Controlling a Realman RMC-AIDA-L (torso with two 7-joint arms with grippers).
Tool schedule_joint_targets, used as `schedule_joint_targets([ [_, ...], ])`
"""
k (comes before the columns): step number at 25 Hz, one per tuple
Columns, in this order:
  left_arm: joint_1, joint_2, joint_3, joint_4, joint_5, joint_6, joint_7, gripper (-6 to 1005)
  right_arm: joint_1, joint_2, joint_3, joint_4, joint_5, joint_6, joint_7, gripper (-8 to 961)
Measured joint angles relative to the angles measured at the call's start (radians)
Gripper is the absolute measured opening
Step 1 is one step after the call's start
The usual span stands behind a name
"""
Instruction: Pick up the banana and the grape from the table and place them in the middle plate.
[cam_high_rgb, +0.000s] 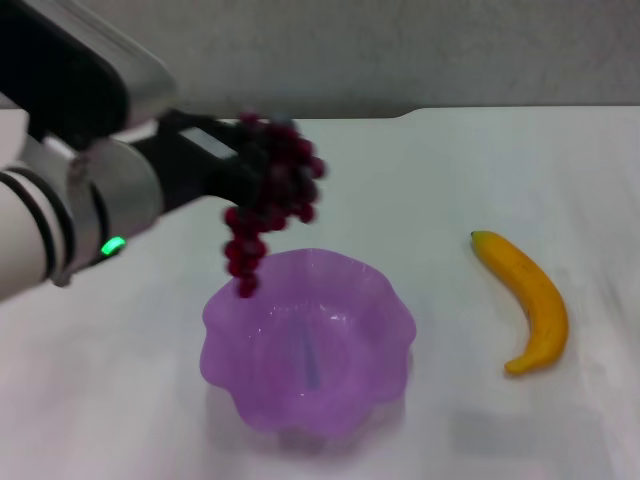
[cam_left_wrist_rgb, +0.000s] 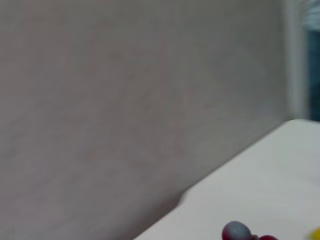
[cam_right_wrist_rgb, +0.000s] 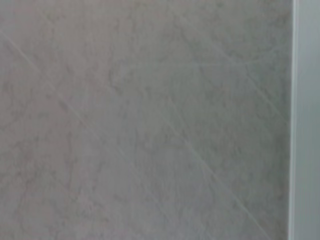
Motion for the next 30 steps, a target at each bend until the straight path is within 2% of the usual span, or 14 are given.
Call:
schedule_joint_targets([
  [6,0.009,-0.002,0.092,0.003,-0.027,0.006,0.070,164,-0.001,0.000,0.001,-0.003,0.000,0.000,0.000,882],
  [15,-0.030,-0.001,0.127,0.152,-0.038,0.014,0.073,159,-0.001,0.000,0.001,-0.008,-0.003,0.000,0.000,882],
  [23,-0.050,-0.003,0.135,0.226,-0.041,0.024,0.070,160,-0.001,0.001,0.001,-0.007,-0.002,0.000,-0.001,882],
  [30,-0.113,-0.004,0.120,0.316,-0.045,0.025,0.019,160,-0.001,0.001,0.001,-0.007,-0.001,0.000,-0.001,882],
])
